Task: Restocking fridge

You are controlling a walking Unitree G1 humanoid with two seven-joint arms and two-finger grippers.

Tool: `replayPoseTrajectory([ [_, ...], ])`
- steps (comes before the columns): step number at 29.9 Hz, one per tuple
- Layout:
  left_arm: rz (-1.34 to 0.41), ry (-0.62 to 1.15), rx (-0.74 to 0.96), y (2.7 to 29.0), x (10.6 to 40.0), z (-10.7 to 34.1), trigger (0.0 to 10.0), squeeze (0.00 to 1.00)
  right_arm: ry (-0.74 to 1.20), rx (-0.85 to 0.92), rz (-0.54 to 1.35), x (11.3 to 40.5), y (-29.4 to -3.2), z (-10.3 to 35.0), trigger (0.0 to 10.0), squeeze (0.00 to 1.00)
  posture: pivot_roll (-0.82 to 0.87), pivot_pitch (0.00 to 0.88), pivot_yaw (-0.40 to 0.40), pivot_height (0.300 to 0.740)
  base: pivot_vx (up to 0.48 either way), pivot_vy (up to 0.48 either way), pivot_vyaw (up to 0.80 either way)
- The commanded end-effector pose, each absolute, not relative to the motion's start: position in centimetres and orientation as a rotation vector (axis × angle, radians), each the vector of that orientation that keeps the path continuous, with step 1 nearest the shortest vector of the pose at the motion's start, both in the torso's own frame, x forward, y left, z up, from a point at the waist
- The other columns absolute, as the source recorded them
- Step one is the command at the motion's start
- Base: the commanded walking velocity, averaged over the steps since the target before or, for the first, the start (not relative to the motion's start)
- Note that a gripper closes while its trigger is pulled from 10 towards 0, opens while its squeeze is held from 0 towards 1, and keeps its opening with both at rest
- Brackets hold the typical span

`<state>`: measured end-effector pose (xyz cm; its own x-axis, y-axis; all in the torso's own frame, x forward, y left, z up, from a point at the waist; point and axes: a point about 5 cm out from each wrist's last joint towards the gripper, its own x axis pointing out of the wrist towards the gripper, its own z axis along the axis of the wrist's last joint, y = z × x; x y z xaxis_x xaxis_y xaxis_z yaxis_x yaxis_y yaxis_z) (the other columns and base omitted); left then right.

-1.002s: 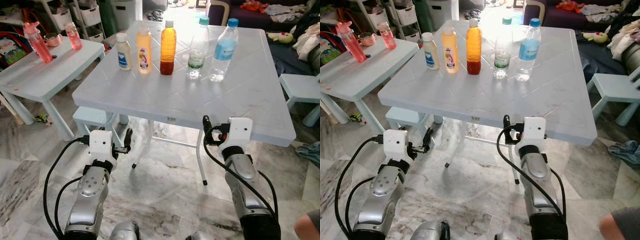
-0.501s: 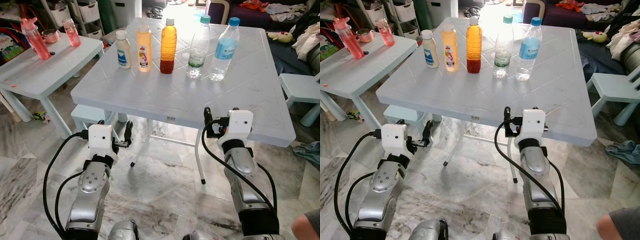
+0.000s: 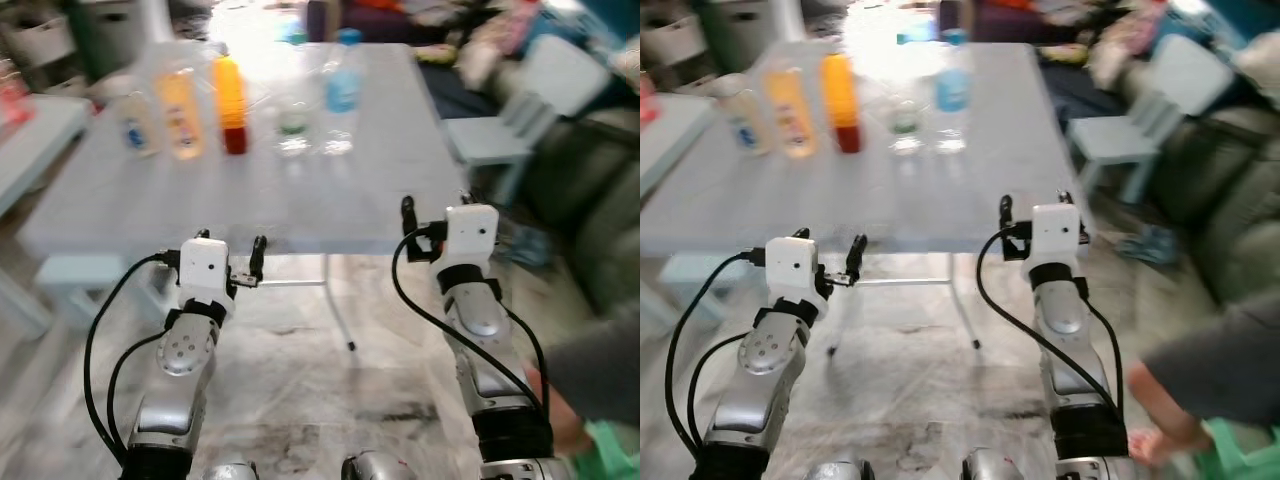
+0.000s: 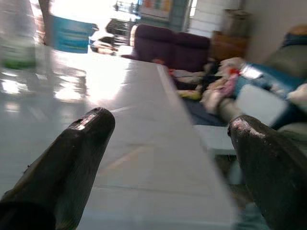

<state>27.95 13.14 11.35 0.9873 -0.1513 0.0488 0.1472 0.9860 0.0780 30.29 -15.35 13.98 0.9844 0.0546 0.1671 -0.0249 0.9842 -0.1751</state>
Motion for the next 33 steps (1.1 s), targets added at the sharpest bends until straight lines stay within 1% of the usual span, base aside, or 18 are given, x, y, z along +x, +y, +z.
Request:
replayPoseTrajectory([
  [1, -0.114, -0.032, 0.084, 14.1, 27.6, 10.8, 10.0, 0.0, -0.258, -0.199, 0.084, 30.5, -14.2, 15.8, 10.0, 0.0, 0.02, 0.121, 0.015, 0.74, 0.3, 0.0, 0.0],
  [6, -0.092, -0.043, 0.068, 13.7, 27.4, 10.6, 10.0, 0.0, -0.252, -0.177, 0.125, 30.4, -13.9, 15.6, 10.0, 0.0, 0.03, 0.12, 0.017, 0.74, 0.379, 0.048, 0.0],
  [10, -0.102, -0.056, 0.062, 13.1, 27.2, 10.8, 10.0, 0.0, -0.263, -0.204, 0.128, 30.4, -13.9, 15.8, 10.0, 0.0, 0.02, 0.119, 0.015, 0.74, 0.407, 0.253, 0.68],
  [14, -0.087, -0.044, 0.074, 13.4, 27.2, 10.5, 10.0, 0.0, -0.259, -0.205, 0.133, 30.4, -14.0, 15.6, 10.0, 0.0, 0.02, 0.116, 0.014, 0.74, 0.353, 0.127, 0.68],
  [16, -0.075, -0.045, 0.068, 13.6, 27.3, 10.5, 10.0, 0.0, -0.254, -0.226, 0.122, 30.4, -14.2, 15.3, 10.0, 0.0, 0.02, 0.114, 0.012, 0.74, 0.0, 0.0, 0.62],
  [24, -0.087, -0.048, 0.063, 13.6, 27.1, 10.5, 10.0, 0.0, -0.252, -0.218, 0.106, 30.3, -14.3, 15.1, 10.0, 0.0, 0.03, 0.122, 0.008, 0.74, 0.0, 0.0, 0.0],
  [26, -0.088, -0.047, 0.064, 13.5, 27.0, 10.5, 10.0, 0.0, -0.26, -0.226, 0.094, 30.4, -14.4, 15.3, 10.0, 0.0, 0.03, 0.126, 0.007, 0.74, 0.0, 0.0, 0.0],
  [27, -0.093, -0.055, 0.073, 13.5, 27.0, 10.6, 10.0, 0.0, -0.28, -0.248, 0.054, 30.6, -14.9, 15.8, 10.0, 0.0, 0.03, 0.128, 0.005, 0.74, 0.0, 0.0, 0.0],
  [28, -0.11, -0.066, 0.074, 13.4, 27.0, 10.7, 10.0, 0.0, -0.294, -0.248, 0.016, 30.9, -15.4, 16.5, 10.0, 0.0, 0.03, 0.131, 0.006, 0.74, 0.251, 0.0, 0.0],
  [31, -0.11, -0.063, 0.067, 13.4, 26.9, 10.6, 10.0, 0.0, -0.3, -0.258, -0.01, 31.2, -15.9, 16.9, 10.0, 0.0, 0.03, 0.133, 0.006, 0.74, 0.317, 0.0, 0.0],
  [33, -0.108, -0.058, 0.064, 13.4, 26.9, 10.6, 10.0, 0.0, -0.289, -0.253, -0.006, 31.2, -16.0, 16.7, 10.0, 0.0, 0.03, 0.134, 0.006, 0.74, 0.33, 0.0, -0.8],
])
